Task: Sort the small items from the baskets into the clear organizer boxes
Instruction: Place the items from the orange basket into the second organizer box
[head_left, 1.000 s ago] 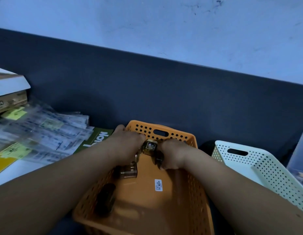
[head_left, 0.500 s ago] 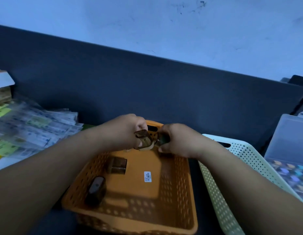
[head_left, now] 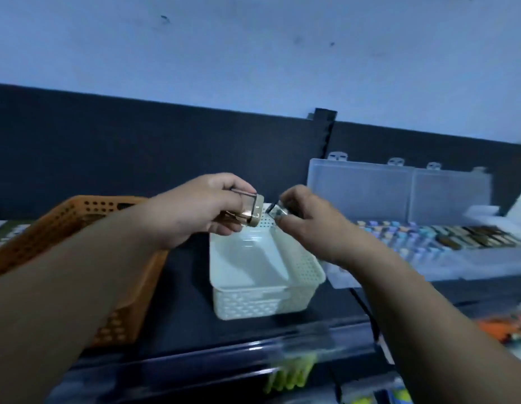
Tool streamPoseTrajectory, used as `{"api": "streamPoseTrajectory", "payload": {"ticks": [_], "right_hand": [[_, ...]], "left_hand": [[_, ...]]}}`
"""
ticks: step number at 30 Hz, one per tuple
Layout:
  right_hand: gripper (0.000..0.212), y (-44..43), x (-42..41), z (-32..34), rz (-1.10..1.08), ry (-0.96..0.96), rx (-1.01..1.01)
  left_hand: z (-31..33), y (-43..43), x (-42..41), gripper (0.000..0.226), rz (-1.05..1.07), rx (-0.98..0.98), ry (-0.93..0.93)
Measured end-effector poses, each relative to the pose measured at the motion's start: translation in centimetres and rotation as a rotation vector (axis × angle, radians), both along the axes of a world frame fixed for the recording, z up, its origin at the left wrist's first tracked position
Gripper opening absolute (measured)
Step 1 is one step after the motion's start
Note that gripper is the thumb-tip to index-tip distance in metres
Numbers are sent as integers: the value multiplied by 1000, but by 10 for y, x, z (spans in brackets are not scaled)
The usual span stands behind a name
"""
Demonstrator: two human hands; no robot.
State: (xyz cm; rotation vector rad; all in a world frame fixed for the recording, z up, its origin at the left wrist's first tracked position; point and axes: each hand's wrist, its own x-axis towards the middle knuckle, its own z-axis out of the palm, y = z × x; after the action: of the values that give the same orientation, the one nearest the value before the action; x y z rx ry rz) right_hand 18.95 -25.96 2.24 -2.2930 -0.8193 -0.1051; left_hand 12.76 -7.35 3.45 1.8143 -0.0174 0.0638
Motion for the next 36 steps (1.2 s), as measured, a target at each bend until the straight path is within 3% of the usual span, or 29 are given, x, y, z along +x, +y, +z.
{"api": "streamPoseTrajectory", "payload": {"ticks": [8, 12, 20, 23, 25, 29, 34, 36], "right_hand": [[17, -205, -32, -11, -224, 129, 249], [15, -290, -48, -24, -346, 152, 363], [19, -418, -47, -39, -531, 229, 559], [16, -451, -30, -48, -566, 282, 643], [12, -472, -12, -53, -563, 311, 667], [44, -505, 30, -58, -578, 329, 607], [48, -541, 87, -51, -555, 331, 473], [48, -550, 109, -54, -534, 335, 433]], "left_hand": [[-17, -208, 14, 36, -221, -407, 121], [-35, -298, 21, 26, -335, -490, 190], [-46, -441, 50, 25, -396, -394, 193], [-48, -476, 73, 7, -387, -291, 125], [-50, -498, 94, 13, -385, -244, 79], [-53, -527, 138, 22, -388, -241, 43], [-52, -541, 196, 5, -296, -296, 55], [-55, -542, 213, 13, -233, -274, 30]]}}
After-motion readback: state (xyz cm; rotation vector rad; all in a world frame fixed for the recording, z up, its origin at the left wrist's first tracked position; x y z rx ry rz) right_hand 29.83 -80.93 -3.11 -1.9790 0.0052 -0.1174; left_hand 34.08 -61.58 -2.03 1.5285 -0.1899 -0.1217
